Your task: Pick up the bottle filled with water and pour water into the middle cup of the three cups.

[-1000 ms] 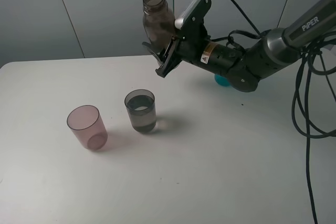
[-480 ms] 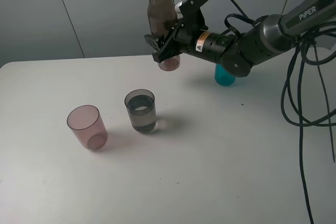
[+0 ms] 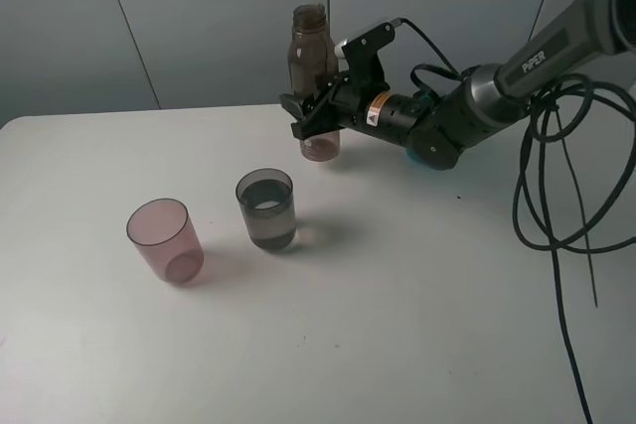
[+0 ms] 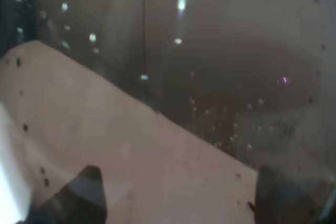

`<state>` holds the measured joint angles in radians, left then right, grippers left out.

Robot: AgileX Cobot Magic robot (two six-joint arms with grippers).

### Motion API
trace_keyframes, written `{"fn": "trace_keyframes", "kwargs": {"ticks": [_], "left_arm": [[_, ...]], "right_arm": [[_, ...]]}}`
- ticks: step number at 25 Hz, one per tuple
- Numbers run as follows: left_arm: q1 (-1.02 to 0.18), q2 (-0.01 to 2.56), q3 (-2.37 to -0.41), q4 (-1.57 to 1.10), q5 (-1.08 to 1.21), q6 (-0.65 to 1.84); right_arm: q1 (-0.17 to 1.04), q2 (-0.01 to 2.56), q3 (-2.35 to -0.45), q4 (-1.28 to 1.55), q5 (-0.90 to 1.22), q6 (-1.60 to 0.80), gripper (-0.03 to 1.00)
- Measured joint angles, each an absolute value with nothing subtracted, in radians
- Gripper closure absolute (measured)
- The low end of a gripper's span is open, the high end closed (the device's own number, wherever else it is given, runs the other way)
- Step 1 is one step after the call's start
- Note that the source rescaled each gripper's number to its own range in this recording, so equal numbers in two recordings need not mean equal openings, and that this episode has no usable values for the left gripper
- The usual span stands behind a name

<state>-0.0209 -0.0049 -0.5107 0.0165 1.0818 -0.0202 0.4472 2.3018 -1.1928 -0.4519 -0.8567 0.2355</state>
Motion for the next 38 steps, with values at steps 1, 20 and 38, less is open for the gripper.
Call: {"fn": "trace_keyframes", "kwargs": {"ticks": [1,20,38], "left_arm": [[-0.021,-0.005,-0.511,0.017,1.082,-0.020],[-0.021,-0.005,-0.511,0.017,1.082,-0.020],[-0.021,-0.005,-0.511,0.017,1.082,-0.020]], "right_arm": [[0.447,2.313,-1.193,-0.452,-0.863,0.236,0.97],[0.447,2.350,-1.199,-0.455,-0.877,0.228,0.83],[0.442,2.000,-0.904,-0.422,-0.698,0.091,-0.03]]}}
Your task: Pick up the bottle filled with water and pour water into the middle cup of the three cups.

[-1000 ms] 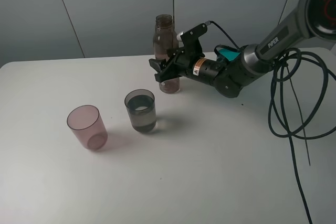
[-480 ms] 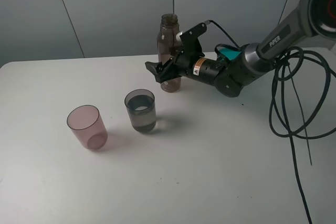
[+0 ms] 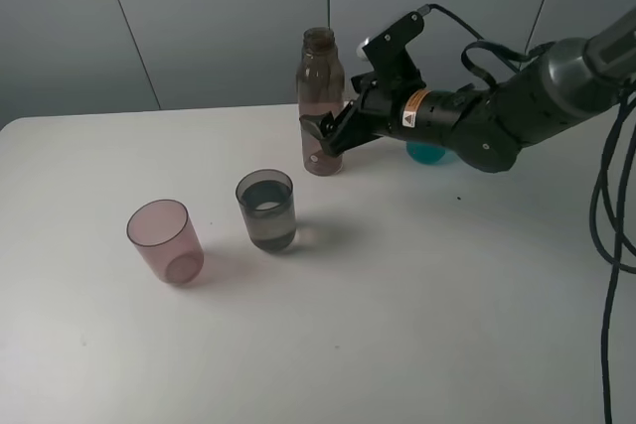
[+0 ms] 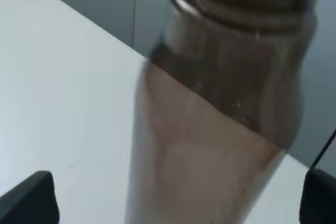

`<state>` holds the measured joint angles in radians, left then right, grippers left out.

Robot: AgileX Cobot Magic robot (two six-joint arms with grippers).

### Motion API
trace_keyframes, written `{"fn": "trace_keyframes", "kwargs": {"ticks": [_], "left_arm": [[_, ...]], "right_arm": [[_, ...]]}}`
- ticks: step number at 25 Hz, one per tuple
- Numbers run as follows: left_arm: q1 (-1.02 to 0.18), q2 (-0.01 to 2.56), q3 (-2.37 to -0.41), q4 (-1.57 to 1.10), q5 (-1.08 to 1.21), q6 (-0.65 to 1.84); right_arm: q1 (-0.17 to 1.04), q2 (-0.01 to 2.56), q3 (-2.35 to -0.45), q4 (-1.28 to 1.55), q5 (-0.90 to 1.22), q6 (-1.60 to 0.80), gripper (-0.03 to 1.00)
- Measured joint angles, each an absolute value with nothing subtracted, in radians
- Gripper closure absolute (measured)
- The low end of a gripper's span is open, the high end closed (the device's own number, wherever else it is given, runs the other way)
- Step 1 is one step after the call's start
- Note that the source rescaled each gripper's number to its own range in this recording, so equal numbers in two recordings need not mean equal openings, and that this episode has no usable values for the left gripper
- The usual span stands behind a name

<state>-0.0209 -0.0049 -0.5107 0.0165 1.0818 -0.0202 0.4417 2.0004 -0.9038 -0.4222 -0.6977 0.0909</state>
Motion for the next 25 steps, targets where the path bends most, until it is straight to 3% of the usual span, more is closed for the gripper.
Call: {"fn": "trace_keyframes", "kwargs": {"ticks": [6,25], "left_arm": [[-0.021,-0.005,-0.511,0.017,1.082,-0.020],[-0.021,-0.005,-0.511,0.017,1.082,-0.022]], "right_arm": [[0.387,1.702,-0.799,-0.404,-0.488,0.073,-0.03],[0.370,0.767,-0.877,-0.139,0.928,0.048,-0.03]]}}
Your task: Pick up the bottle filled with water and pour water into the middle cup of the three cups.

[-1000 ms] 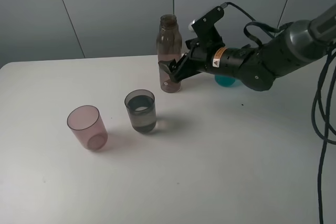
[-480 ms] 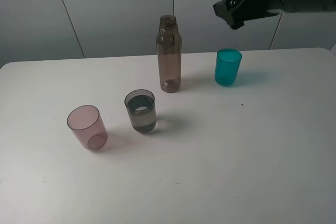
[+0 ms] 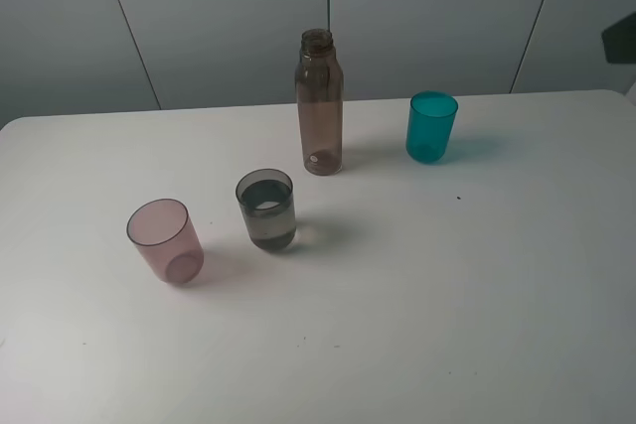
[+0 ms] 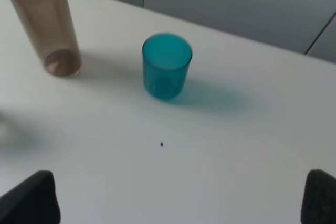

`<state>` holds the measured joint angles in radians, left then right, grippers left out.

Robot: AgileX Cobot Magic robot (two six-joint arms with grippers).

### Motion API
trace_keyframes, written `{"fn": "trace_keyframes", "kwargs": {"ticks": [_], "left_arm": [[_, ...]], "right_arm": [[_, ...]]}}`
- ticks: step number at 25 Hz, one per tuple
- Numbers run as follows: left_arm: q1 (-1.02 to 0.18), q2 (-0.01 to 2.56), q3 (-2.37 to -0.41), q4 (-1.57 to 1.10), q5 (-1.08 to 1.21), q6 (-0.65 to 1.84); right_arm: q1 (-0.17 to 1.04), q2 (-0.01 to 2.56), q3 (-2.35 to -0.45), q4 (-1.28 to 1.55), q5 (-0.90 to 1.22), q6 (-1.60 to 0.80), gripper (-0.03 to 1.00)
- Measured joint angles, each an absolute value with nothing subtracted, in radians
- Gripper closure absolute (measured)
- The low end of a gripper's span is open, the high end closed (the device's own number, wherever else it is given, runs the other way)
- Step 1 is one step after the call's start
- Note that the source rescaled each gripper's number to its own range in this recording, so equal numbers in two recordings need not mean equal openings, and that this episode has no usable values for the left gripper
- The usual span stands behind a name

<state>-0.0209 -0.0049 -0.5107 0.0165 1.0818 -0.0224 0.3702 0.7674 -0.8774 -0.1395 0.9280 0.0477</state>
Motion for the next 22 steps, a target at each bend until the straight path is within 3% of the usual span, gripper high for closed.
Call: {"fn": "trace_keyframes", "kwargs": {"ticks": [7,22], "left_arm": [[-0.021,-0.005,-0.511,0.017,1.082,-0.022],[-0.021,-0.005,-0.511,0.017,1.082,-0.022]], "right_arm": [[0.370,0.473,-0.787,-0.101,1.189,0.036,-0.03],[0.370,0.008,-0.526,0.011,1.115,0.061,-0.03]]}}
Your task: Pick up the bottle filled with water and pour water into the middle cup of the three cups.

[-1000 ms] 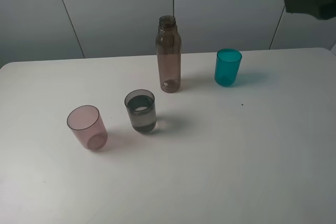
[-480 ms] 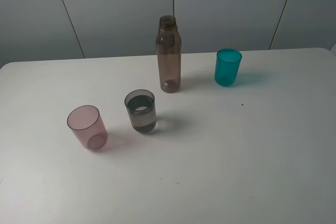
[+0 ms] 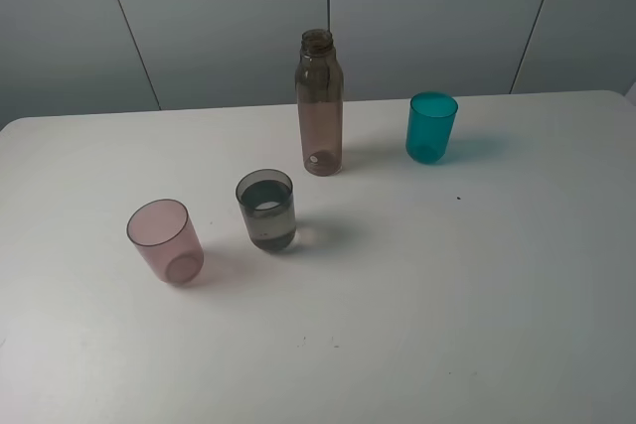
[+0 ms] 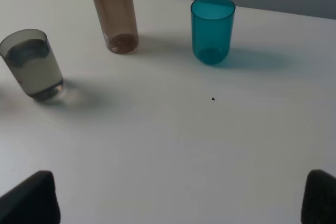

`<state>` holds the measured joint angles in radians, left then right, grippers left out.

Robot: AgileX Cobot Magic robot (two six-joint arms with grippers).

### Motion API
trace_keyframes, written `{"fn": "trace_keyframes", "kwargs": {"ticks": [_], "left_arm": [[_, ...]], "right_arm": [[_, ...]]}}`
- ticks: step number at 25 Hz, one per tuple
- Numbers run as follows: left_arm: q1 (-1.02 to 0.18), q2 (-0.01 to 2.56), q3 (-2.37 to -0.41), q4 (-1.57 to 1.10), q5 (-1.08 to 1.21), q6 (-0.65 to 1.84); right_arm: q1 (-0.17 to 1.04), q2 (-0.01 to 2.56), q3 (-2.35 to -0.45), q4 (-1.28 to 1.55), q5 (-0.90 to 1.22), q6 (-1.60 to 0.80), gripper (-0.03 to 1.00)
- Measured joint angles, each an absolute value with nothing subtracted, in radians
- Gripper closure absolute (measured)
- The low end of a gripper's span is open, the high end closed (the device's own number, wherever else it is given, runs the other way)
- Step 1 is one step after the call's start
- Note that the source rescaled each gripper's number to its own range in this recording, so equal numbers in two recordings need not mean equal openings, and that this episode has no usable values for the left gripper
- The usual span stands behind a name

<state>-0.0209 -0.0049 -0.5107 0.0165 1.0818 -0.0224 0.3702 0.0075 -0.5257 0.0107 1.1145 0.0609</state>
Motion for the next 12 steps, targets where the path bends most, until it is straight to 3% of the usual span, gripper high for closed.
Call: {"fn": "trace_keyframes", "kwargs": {"ticks": [12], "left_arm": [[-0.021,-0.005,-0.511,0.017,1.082,-0.021]], "right_arm": [[0.355,0.003,-0.512,0.011,1.098,0.084,-0.03]]}}
